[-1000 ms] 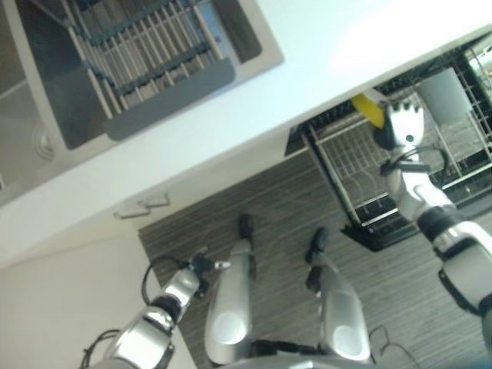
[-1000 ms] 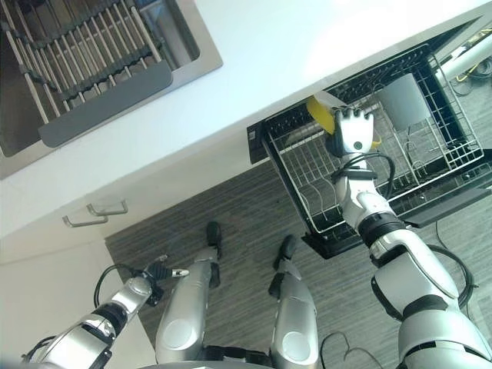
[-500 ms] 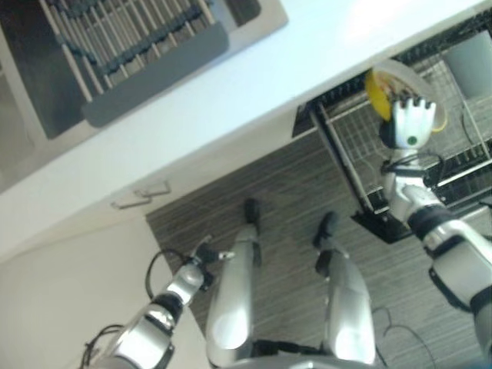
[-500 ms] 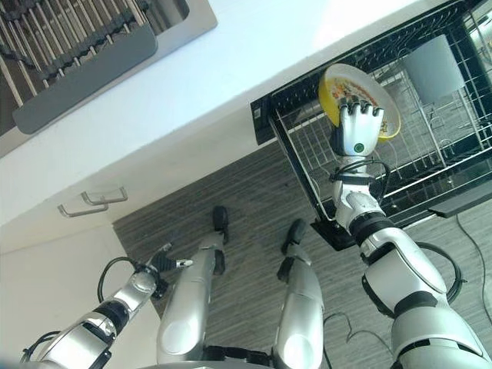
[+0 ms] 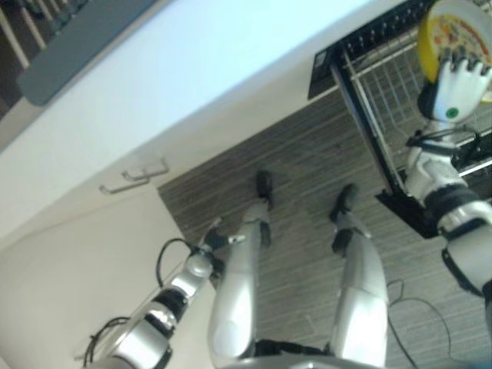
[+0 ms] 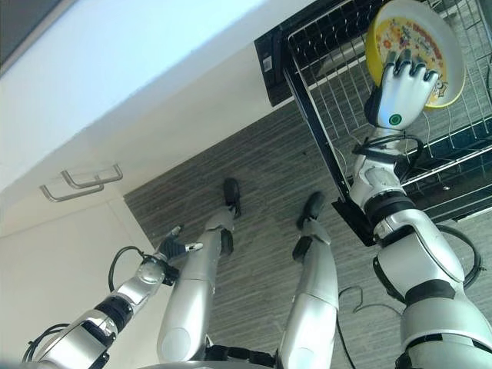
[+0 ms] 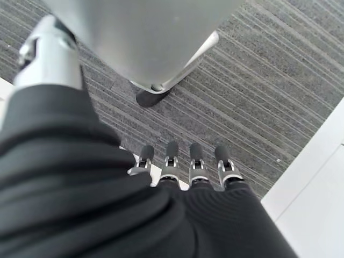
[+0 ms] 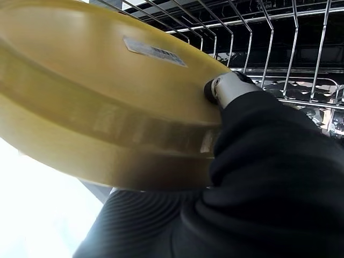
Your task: Place the dishes in the dishwasher.
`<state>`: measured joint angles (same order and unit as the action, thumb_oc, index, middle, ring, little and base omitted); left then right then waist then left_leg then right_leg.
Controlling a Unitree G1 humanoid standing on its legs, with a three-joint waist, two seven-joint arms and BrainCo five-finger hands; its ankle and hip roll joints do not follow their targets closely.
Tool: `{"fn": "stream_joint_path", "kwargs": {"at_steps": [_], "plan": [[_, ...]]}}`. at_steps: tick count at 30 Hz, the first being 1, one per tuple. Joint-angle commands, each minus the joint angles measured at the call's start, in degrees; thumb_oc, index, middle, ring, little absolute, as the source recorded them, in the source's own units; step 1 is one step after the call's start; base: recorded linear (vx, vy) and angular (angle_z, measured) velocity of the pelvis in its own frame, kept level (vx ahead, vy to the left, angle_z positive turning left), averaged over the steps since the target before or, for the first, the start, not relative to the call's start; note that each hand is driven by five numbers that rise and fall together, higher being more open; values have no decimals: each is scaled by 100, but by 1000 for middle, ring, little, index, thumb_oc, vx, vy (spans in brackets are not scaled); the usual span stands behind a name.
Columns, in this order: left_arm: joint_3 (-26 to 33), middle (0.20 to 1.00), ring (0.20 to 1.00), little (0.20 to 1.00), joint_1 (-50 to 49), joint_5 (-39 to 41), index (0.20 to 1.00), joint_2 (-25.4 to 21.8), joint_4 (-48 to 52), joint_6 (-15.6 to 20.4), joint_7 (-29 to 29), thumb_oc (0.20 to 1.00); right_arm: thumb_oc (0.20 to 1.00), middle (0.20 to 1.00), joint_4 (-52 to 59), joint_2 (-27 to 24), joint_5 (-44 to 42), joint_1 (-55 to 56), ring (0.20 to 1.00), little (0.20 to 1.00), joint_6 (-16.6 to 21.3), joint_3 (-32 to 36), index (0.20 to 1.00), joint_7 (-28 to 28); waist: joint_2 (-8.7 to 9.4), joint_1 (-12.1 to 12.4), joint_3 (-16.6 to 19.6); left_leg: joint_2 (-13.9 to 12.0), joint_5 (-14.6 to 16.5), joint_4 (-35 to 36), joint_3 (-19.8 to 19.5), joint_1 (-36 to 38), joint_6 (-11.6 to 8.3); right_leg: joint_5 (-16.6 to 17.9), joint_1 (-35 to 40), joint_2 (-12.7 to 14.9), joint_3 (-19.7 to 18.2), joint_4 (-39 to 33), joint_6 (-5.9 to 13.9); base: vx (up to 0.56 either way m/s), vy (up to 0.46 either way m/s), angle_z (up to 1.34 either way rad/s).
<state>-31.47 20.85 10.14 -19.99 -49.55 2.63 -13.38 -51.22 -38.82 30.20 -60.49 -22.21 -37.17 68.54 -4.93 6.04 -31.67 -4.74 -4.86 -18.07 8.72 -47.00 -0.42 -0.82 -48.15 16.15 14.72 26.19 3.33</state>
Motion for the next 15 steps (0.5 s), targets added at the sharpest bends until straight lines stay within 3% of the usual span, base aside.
{"fn": "stream_joint_path", "kwargs": {"at_steps": [1,5,9,11,15], "plan": [[-170,1000,1000,1000,-490,200,1000,281,81,33,-42,1000,1000,1000,130,-536,-642,158,1000,1000,11,99,1000,153,-390,23,187,55,636,-166,-193,-113,-109,-733,-52,-112,-135,765,325,-4,86,0],[-171,1000,1000,1000,-544,217,1000,310,109,-20,7,1000,1000,1000,-6,-416,-999,157,1000,1000,621,446,1000,123,-461,49,187,68,672,-222,-177,-218,-109,-758,-162,-84,-132,813,316,13,53,-3],[-211,1000,1000,1000,-618,221,1000,381,180,-56,8,1000,1000,1000,-147,-107,-2277,222,1000,1000,1466,807,1000,-325,-516,81,187,65,664,-169,-134,-186,-120,-752,-143,-79,-116,755,291,13,49,-6],[-204,1000,1000,1000,-664,236,1000,422,240,-120,-20,1000,1000,1000,-151,138,-2858,348,1000,1000,2033,1164,1000,-813,-530,73,187,52,677,-154,-97,-128,-128,-766,-108,-81,-125,747,268,15,53,-3],[-41,1000,1000,1000,-676,251,1000,402,355,-399,35,1000,1000,1000,138,633,-3981,716,1000,1000,3181,1557,1000,-2554,-496,23,187,-5,688,-179,-6,64,-150,-834,45,-79,-108,805,206,8,21,-5]]}}
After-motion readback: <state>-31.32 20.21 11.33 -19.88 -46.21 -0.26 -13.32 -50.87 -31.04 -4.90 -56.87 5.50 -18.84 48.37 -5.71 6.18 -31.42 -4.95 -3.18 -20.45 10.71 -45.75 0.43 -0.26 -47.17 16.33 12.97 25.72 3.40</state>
